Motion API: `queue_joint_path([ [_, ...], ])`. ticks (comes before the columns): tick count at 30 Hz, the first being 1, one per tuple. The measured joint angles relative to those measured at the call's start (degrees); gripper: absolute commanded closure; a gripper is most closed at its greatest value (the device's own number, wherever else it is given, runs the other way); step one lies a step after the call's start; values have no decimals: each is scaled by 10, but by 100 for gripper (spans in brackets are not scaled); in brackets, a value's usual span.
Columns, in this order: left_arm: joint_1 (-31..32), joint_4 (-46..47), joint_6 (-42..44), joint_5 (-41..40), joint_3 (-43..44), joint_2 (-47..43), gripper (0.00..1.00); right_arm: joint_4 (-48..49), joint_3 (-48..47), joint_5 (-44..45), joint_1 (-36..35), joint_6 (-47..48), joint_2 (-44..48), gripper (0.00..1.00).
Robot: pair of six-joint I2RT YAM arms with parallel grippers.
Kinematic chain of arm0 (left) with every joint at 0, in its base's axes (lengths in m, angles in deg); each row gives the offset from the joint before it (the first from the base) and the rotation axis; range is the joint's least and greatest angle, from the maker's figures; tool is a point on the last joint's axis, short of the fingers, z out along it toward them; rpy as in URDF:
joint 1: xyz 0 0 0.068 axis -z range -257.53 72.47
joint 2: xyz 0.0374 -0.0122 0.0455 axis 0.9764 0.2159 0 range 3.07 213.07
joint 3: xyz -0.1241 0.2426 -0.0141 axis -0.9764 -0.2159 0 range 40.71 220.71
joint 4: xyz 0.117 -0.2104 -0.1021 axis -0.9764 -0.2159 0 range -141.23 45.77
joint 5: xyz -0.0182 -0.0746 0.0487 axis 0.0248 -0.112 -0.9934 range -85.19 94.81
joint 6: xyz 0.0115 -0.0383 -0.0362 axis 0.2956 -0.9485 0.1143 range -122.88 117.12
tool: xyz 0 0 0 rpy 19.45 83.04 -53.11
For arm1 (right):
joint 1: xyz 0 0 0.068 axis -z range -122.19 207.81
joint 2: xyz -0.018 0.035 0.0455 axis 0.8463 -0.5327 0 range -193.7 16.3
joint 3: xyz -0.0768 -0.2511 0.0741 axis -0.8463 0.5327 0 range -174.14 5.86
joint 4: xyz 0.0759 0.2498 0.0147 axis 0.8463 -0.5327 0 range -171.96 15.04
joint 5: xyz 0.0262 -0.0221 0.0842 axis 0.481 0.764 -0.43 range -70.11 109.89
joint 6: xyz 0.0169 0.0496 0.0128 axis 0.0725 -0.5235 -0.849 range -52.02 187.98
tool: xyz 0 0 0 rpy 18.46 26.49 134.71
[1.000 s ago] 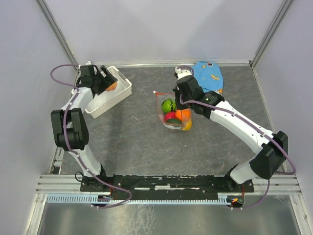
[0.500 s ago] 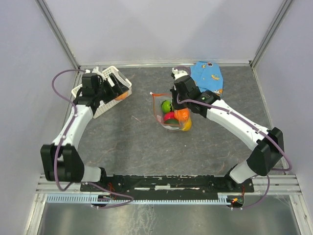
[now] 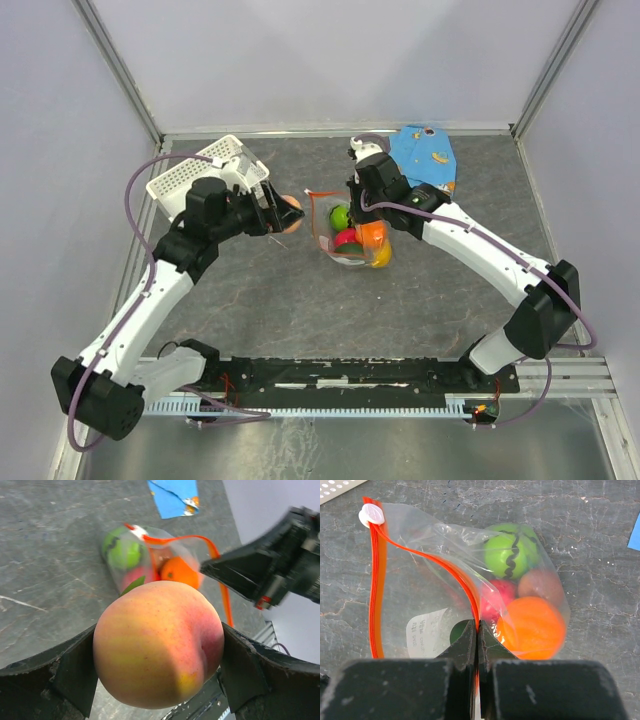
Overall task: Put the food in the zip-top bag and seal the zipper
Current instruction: Place the fake fruit in the zipper food storage bag.
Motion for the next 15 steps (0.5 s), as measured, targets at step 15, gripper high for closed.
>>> queue_joint_path([
  [15,156,103,-54,-23,-9,59,43,-5,-1,-15,0,-5,0,98],
])
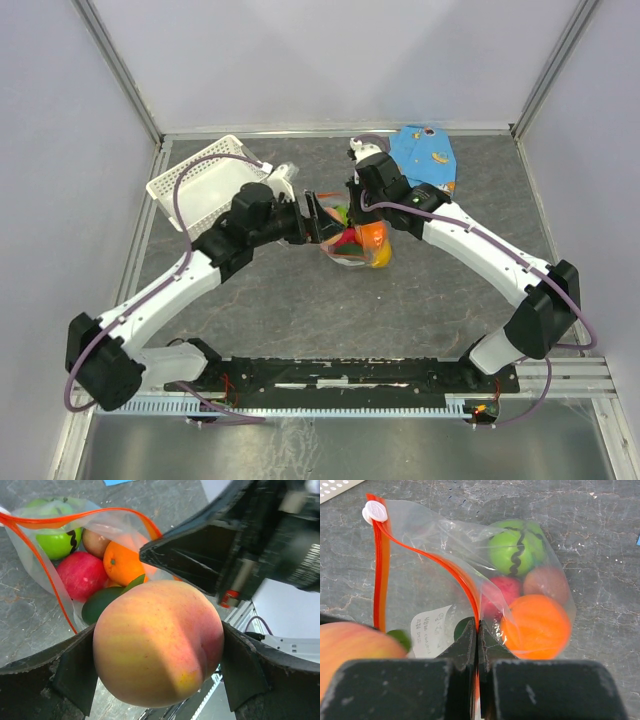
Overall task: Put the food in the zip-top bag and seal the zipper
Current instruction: Place the fake fruit in the zipper food storage bag.
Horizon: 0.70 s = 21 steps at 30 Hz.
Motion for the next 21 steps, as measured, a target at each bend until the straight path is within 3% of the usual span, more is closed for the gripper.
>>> queue_joint_path([
  [10,14,-9,-29,-67,22,81,38,-4,-4,-3,0,-2,4,98],
  [21,16,-62,-51,-140,74,130,15,-4,-11,-15,0,-2,13,98],
])
